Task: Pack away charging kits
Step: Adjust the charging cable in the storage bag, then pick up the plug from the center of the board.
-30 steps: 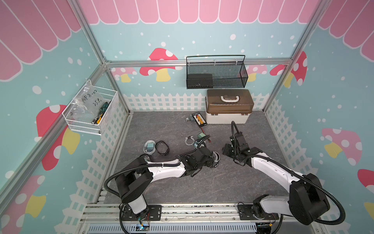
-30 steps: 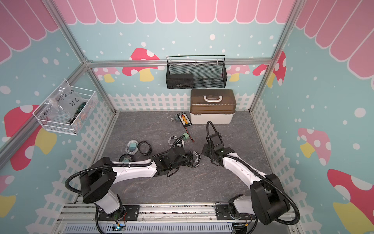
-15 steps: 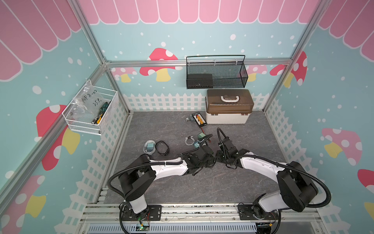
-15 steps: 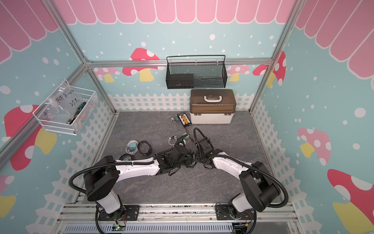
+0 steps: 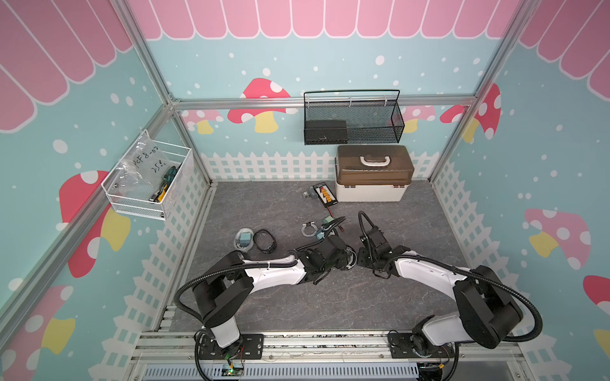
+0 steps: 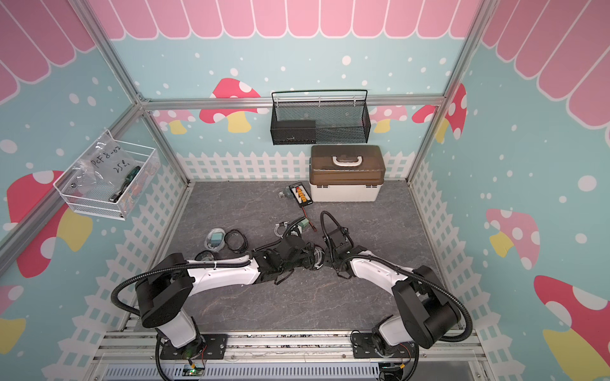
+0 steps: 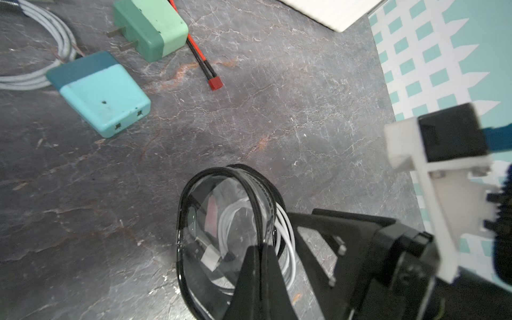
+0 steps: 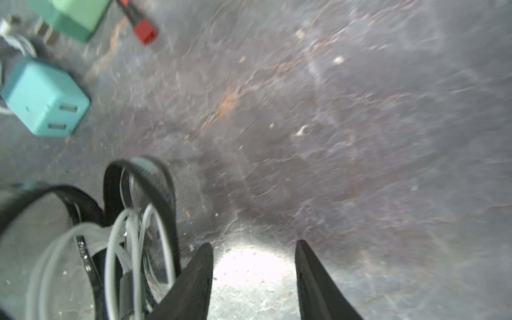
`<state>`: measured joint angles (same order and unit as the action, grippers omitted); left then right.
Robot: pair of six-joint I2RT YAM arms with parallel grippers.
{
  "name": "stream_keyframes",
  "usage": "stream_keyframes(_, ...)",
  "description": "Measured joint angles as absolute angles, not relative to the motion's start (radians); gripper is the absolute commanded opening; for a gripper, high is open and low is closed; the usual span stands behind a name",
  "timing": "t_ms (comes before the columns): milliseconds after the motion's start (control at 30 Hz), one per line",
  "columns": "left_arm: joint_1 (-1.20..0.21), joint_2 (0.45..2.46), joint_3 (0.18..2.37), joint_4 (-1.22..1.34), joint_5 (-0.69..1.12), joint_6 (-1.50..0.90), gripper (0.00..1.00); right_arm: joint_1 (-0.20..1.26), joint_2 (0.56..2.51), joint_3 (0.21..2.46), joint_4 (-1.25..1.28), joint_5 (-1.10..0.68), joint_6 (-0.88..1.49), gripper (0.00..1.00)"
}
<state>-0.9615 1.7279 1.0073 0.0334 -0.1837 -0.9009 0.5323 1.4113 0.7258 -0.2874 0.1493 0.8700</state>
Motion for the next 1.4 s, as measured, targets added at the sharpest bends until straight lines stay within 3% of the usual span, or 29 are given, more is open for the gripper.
stream_keyframes(133, -0.962, 1.724, 1.001, 0.035, -0.183, -0.901, 0.00, 0.503, 1.321, 0.715, -0.307, 0.161, 0.864, 0.46)
stream_keyframes(333, -0.961, 1.724, 1.001, 0.034, -0.183, -0.893, 0.00, 0.527, 1.190, 0.653, -0.306, 0.116, 0.857, 0.23)
stream_keyframes(667, -0.957, 1.724, 1.005, 0.027, -0.178, -0.886, 0.00, 0.628, 1.275, 0.645, -0.208, 0.021, 0.880, 0.00)
stream_keyframes(1400, -0.936, 1.724, 0.985, 0.054, -0.056, -0.891, 0.00, 0.628, 1.495, 0.713, -0.084, -0.033, 0.887, 0.00)
